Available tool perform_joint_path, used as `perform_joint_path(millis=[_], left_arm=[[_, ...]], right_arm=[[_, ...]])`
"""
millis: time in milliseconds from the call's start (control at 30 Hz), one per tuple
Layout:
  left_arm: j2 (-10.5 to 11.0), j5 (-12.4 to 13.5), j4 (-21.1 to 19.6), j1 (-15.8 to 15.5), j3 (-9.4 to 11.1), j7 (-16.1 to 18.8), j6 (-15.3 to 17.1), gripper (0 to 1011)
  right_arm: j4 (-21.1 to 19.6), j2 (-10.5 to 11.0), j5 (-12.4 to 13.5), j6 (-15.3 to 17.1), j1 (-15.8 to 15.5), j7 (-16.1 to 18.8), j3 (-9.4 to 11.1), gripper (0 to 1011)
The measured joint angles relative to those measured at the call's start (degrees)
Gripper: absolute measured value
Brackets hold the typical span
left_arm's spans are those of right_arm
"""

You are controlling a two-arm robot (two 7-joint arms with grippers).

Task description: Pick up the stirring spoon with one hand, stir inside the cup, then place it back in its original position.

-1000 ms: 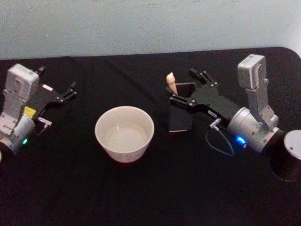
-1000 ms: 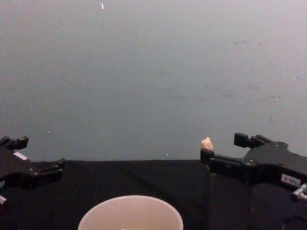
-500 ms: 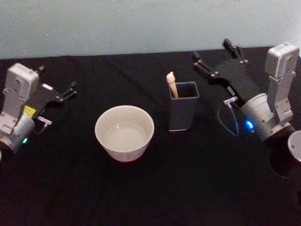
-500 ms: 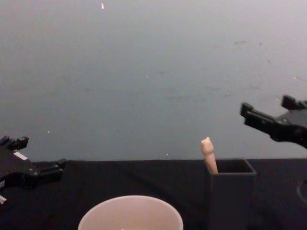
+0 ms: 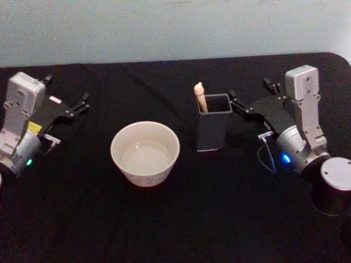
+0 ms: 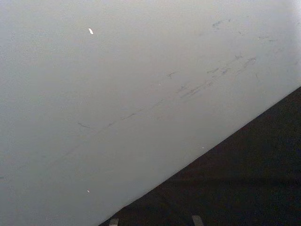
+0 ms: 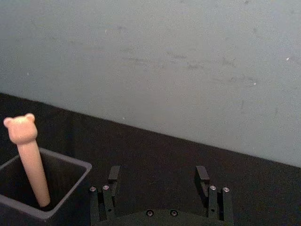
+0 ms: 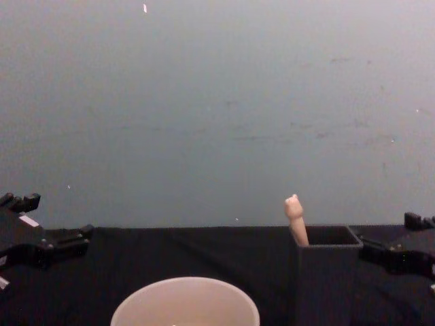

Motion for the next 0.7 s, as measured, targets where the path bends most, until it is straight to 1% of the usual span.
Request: perform_joint_path(millis=[100,700], left_arm=[[0.0,0.0,0.0,0.0,0.0,0.0,0.0,1001],[0.0,0.0,0.0,0.0,0.0,0.0,0.0,1001]], right_arm=[[0.3,-0.1,-0.3,0.5,0.1,0.2,0.0,1003],[0.1,-0.1,-0.3,0.3,0.1,0.1,0.0,1003]])
